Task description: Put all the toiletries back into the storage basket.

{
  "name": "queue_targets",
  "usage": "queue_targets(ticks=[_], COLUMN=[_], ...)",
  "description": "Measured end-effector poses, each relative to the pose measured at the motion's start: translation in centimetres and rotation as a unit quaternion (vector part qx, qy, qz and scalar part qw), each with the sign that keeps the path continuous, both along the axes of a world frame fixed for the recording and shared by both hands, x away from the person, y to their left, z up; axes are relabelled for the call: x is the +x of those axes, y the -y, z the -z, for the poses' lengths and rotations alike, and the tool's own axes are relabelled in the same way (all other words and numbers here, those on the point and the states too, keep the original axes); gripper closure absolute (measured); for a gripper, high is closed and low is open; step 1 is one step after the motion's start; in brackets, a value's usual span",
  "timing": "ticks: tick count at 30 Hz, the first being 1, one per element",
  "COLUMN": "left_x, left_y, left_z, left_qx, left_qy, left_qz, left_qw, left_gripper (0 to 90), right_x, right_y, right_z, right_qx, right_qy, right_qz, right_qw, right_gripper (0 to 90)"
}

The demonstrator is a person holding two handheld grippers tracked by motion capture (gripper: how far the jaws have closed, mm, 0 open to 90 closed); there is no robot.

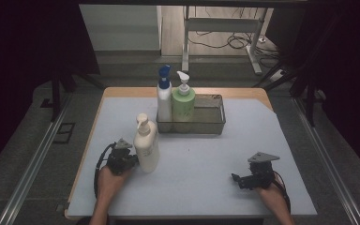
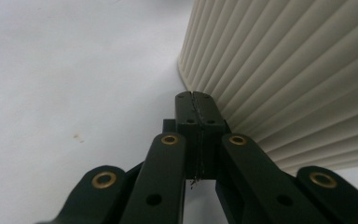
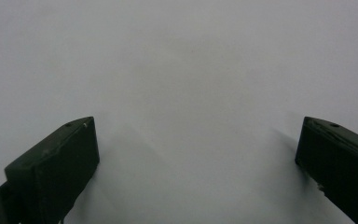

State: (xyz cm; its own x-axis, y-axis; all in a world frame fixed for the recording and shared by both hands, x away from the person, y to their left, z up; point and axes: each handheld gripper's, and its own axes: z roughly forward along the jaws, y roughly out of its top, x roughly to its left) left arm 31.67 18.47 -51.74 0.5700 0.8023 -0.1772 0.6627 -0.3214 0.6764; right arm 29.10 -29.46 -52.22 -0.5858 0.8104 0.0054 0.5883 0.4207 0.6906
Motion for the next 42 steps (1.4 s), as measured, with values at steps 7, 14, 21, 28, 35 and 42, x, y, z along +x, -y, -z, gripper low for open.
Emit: queue_targets(ticks=[7, 14, 21, 28, 35, 42], left_x=[-0.3, -0.5, -0.8, -1.1, -1.3, -1.1], left_y=[1.6, 3.4, 5.3, 7.0, 8.7, 9.4], left_z=[-0.1, -0.1, -0.1, -0.2, -0.2, -0.3], left_qx=[0.004, 0.008, 0.013, 0.013, 0.009, 0.011], left_qy=[-0.003, 0.001, 0.006, 0.004, 0.001, 0.001], left_qz=[0.019, 0.034, 0.058, 0.085, 0.111, 0.116], left_qw=[0.9998, 0.9994, 0.9982, 0.9963, 0.9938, 0.9932], left_gripper=[89.4, 89.4, 89.4, 89.4, 89.3, 89.3], right_x=[0.0, 0.0, 0.0, 0.0, 0.0, 0.0], right_y=[0.0, 0.0, 0.0, 0.0, 0.0, 0.0], right_z=[0.0, 0.0, 0.0, 0.0, 0.0, 0.0], right_qx=[0.000, 0.000, 0.000, 0.000, -0.001, -0.002], right_qy=[0.000, 0.001, 0.001, 0.001, 0.000, -0.002], right_qz=[0.000, 0.000, 0.000, 0.000, 0.000, 0.000], right_qw=[1.0000, 1.0000, 1.0000, 1.0000, 1.0000, 1.0000], right_gripper=[0.0, 0.0, 0.0, 0.0, 0.0, 0.0])
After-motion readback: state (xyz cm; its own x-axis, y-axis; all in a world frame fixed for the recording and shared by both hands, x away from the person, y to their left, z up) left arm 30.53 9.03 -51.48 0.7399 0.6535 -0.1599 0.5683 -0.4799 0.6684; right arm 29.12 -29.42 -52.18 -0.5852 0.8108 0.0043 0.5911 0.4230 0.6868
